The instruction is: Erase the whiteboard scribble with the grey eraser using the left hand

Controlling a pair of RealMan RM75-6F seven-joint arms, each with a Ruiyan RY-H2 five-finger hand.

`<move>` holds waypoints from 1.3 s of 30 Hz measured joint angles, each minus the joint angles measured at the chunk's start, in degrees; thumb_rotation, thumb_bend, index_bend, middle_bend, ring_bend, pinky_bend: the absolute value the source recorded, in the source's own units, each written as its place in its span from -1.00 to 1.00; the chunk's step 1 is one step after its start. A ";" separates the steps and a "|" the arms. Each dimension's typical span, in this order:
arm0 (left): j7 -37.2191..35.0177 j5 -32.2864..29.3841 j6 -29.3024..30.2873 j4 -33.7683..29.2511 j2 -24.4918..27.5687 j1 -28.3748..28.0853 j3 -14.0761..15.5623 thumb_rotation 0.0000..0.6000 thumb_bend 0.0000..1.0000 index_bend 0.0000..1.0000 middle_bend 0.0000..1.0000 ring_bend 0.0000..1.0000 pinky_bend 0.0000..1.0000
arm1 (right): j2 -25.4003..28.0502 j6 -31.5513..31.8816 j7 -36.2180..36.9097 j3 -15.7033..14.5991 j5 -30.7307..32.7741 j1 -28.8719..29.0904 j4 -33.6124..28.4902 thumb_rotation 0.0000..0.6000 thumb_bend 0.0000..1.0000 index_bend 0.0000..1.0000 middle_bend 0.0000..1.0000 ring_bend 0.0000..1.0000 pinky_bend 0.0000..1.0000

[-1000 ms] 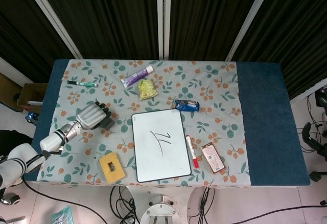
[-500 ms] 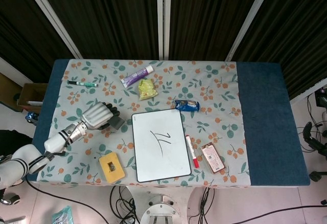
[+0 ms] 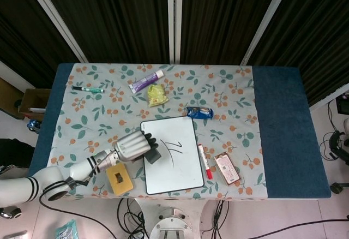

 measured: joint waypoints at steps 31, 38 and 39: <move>20.66 -15.29 -10.59 3.42 -15.29 -3.59 -5.80 1.00 -0.15 0.36 0.26 -0.04 0.21 | 0.31 0.71 1.24 0.20 0.15 -0.68 0.54 1.00 0.09 -1.00 -1.00 -1.00 -1.00; 20.43 -19.81 -11.22 9.07 -17.23 -4.39 -7.99 1.00 -0.15 0.36 0.26 -0.04 0.21 | 0.82 1.30 1.61 0.44 0.29 -1.01 0.07 1.00 0.09 -1.00 -1.00 -1.00 -1.00; 20.33 -20.58 -11.23 9.98 -17.39 -4.59 -8.53 1.00 -0.15 0.36 0.26 -0.04 0.21 | 0.87 1.29 1.71 0.45 0.36 -1.06 0.08 1.00 0.09 -1.00 -1.00 -1.00 -1.00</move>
